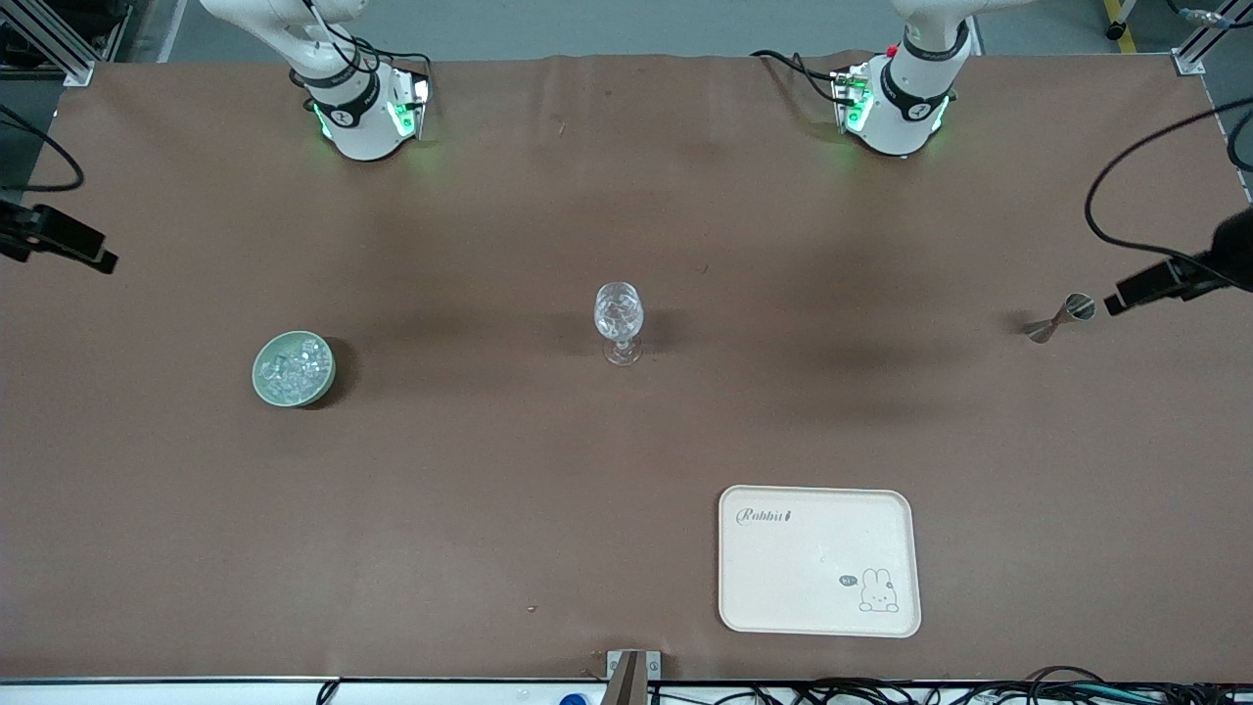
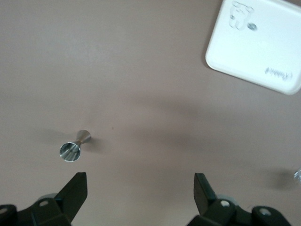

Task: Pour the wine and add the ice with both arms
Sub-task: 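Reach the right gripper toward the ice bowl while the left gripper reaches the jigger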

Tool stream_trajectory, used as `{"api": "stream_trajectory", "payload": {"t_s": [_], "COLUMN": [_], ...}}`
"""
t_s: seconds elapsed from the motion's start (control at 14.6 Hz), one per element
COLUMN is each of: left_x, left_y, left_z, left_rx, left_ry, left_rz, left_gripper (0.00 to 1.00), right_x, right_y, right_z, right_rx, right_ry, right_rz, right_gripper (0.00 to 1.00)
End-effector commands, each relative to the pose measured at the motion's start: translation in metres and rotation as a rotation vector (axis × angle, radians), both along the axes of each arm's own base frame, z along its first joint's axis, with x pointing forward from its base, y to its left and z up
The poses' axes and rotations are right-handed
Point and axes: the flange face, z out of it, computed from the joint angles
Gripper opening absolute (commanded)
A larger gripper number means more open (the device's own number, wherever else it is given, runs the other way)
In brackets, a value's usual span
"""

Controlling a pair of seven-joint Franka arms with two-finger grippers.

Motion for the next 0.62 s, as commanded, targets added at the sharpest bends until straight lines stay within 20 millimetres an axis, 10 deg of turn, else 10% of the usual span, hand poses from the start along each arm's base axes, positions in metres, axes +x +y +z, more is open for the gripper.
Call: {"api": "stream_trajectory", "payload": {"t_s": [0.0,0.55], "left_x": [0.019,0.003], "left_y": [0.074,0.204], "left_z": [-0.046,-0.204], "left_rx": [-0.124,-0.470], "left_ry": [0.020,0.202], "left_rz": [0.140,0.616], "left_gripper": [1.00,1.00], "right_x": [0.002,-0.003], "right_y": [0.010,0.013], "right_z": [-0.075,-0.264], "right_rx": [0.009,-0.017], "right_ry": [0.030,-0.046], "right_rz": [0.026,0.041], "right_gripper": [1.00,1.00]}}
